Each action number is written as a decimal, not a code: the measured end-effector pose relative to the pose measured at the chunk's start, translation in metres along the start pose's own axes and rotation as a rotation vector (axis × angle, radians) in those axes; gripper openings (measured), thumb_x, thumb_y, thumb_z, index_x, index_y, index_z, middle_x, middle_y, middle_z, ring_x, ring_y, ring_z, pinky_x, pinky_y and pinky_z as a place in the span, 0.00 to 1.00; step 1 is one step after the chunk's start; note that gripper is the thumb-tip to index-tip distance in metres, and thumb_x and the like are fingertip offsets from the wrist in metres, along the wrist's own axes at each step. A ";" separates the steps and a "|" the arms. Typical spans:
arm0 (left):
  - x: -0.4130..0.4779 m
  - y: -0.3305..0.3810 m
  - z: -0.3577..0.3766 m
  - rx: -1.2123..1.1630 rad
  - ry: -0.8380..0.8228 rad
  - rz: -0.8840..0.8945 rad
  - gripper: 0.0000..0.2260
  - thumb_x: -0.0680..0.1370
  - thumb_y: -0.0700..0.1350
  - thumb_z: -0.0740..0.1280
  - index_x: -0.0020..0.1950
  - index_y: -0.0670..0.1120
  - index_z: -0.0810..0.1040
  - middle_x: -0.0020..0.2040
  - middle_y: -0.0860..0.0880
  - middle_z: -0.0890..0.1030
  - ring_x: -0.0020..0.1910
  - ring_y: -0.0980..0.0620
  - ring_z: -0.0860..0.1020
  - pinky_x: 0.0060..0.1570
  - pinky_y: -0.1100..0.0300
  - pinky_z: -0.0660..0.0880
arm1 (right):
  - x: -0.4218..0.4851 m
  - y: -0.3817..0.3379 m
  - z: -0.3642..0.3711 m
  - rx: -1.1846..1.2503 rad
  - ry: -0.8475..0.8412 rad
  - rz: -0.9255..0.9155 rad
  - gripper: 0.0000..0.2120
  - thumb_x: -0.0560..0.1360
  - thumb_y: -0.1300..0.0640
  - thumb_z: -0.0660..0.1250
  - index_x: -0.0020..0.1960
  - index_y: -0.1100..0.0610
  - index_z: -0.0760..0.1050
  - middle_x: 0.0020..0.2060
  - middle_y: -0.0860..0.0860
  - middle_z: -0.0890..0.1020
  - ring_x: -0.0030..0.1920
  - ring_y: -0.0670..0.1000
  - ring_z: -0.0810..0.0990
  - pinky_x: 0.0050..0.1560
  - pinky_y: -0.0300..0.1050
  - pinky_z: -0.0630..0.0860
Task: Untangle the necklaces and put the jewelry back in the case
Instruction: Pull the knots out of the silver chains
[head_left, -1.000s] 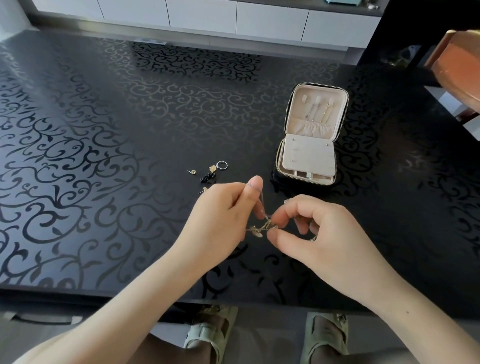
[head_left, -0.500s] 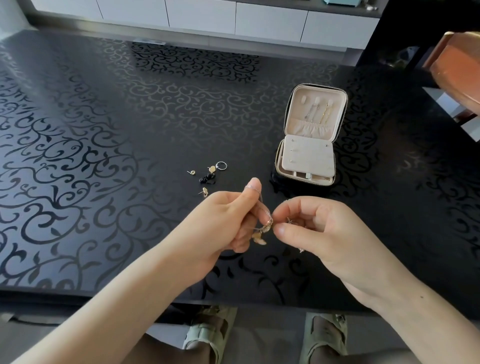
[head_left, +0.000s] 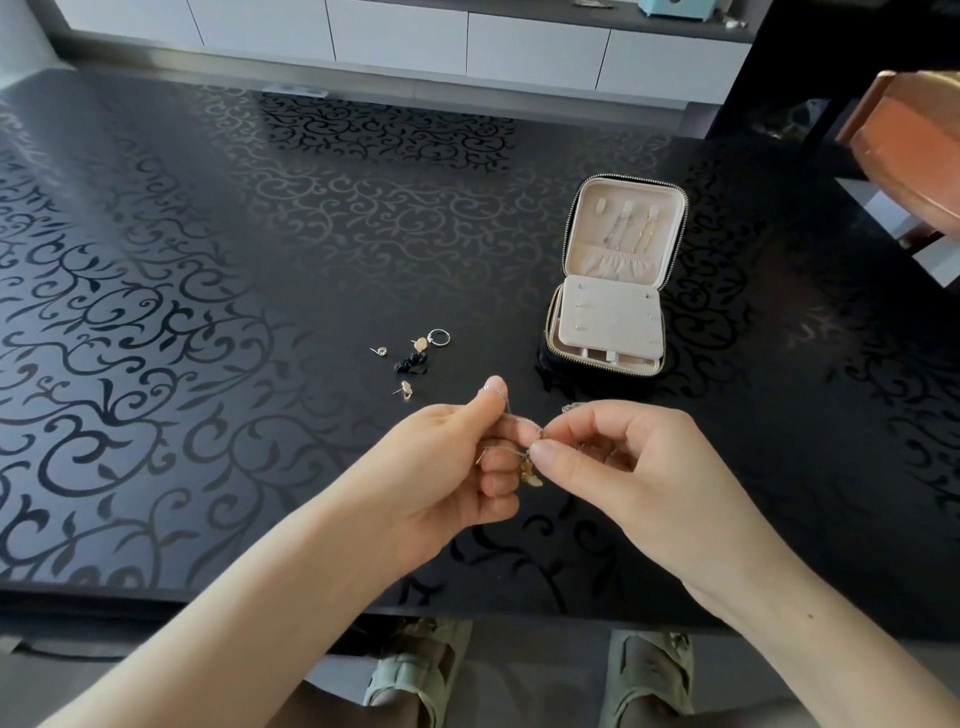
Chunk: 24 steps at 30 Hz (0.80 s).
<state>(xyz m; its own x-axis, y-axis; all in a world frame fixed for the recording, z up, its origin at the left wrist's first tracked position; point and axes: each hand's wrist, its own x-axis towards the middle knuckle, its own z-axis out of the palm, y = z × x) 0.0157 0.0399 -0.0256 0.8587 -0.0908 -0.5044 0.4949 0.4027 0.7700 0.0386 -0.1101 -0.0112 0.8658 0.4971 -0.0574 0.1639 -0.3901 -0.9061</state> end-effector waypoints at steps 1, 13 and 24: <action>0.001 0.000 0.001 -0.001 0.004 0.003 0.22 0.80 0.53 0.57 0.31 0.43 0.75 0.22 0.51 0.64 0.22 0.55 0.62 0.23 0.65 0.65 | 0.000 0.000 0.000 -0.005 0.005 0.007 0.05 0.69 0.50 0.70 0.38 0.49 0.82 0.32 0.48 0.81 0.32 0.51 0.72 0.37 0.47 0.73; -0.002 -0.002 0.001 0.248 0.084 0.094 0.25 0.80 0.57 0.55 0.26 0.46 0.69 0.24 0.53 0.61 0.24 0.54 0.61 0.27 0.64 0.64 | 0.001 -0.005 -0.004 0.140 -0.025 0.122 0.07 0.68 0.65 0.67 0.34 0.55 0.78 0.29 0.47 0.78 0.32 0.43 0.73 0.37 0.36 0.69; -0.003 -0.001 -0.002 0.444 0.324 0.210 0.23 0.80 0.54 0.57 0.32 0.45 0.81 0.31 0.52 0.74 0.33 0.54 0.71 0.39 0.60 0.70 | 0.002 -0.004 -0.002 0.171 -0.076 0.294 0.08 0.69 0.67 0.66 0.38 0.57 0.81 0.29 0.49 0.81 0.27 0.42 0.71 0.37 0.41 0.67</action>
<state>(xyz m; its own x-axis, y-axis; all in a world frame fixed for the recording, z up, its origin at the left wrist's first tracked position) 0.0119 0.0411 -0.0256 0.8942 0.2611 -0.3635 0.3872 -0.0439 0.9210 0.0410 -0.1089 -0.0064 0.8257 0.4409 -0.3519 -0.1749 -0.3931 -0.9027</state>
